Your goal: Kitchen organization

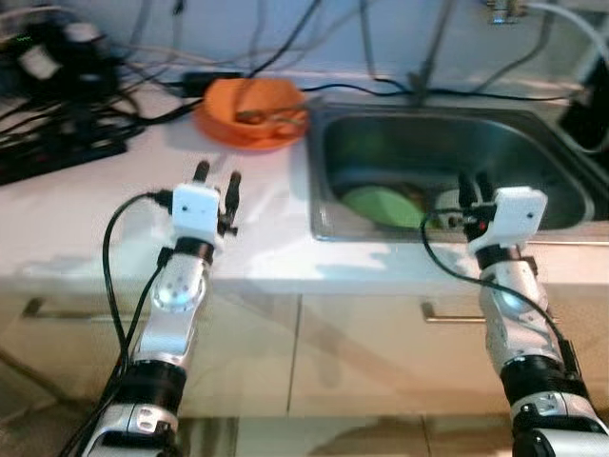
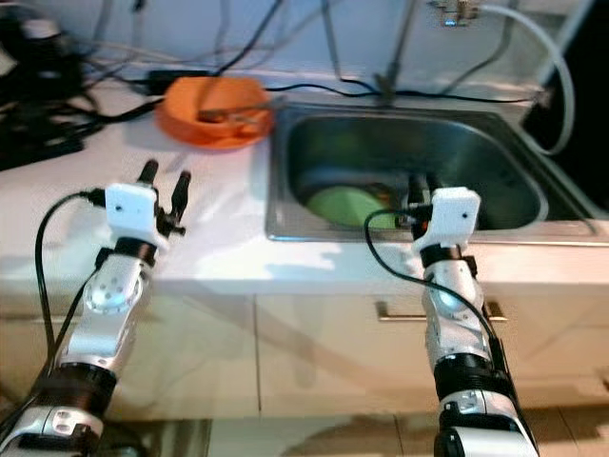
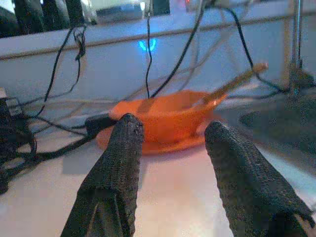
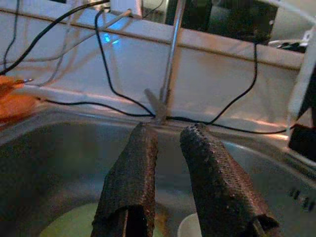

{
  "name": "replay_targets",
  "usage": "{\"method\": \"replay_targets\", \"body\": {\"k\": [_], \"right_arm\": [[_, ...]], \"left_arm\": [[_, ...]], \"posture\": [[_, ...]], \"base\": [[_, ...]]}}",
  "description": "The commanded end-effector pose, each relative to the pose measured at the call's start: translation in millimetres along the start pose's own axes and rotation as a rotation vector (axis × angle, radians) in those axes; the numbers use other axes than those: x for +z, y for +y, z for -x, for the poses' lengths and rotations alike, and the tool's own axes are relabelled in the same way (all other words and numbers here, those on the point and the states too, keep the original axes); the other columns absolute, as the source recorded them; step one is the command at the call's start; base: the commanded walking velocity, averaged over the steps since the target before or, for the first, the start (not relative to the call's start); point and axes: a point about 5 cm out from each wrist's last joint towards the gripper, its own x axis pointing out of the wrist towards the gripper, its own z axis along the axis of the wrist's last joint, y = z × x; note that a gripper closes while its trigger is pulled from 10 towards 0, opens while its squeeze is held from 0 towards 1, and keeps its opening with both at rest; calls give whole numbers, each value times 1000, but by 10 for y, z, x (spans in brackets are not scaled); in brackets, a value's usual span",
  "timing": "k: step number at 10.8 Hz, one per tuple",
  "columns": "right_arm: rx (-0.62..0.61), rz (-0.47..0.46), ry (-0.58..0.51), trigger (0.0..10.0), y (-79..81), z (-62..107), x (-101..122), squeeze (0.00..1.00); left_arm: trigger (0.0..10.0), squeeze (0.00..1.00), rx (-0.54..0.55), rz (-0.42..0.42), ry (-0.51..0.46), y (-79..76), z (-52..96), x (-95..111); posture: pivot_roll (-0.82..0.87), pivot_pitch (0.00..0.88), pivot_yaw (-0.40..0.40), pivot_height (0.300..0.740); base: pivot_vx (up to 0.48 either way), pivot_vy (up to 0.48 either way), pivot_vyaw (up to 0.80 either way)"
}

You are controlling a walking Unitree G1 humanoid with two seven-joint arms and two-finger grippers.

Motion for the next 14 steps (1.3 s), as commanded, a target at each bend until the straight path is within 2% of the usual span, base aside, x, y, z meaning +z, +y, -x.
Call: {"method": "replay_targets", "body": {"k": [1, 6, 8, 10, 11, 14], "right_arm": [[-2, -10, -48, 10000, 17, -54, 100, 0], [7, -16, -38, 10000, 59, -43, 97, 0], [4, -19, -30, 10000, 58, -40, 86, 0], [10, -31, -26, 10000, 65, -40, 78, 0], [26, 0, -39, 10000, 85, -34, 90, 0], [36, 9, -34, 10000, 113, -38, 89, 0]], "left_arm": [[10000, 0, -1, -6, -8, 10, -7, 27], [10000, 0, -7, -4, -13, -18, -27, 66], [10000, 0, -3, -10, -5, -13, -29, 57], [10000, 0, -3, -14, 0, -10, -24, 50], [10000, 0, -3, -13, -1, -11, -24, 53], [10000, 0, -5, 0, -15, -24, -22, 76]], "posture": [[221, 0, -25, 740], [221, 0, -25, 740], [223, 0, -26, 740], [224, 0, -26, 740], [225, 0, -27, 740], [226, 0, -27, 740]], "base": [[0, 0, 0], [0, 0, 0], [309, 0, 0], [349, 0, -647], [349, 0, 0], [234, 0, 0]]}}
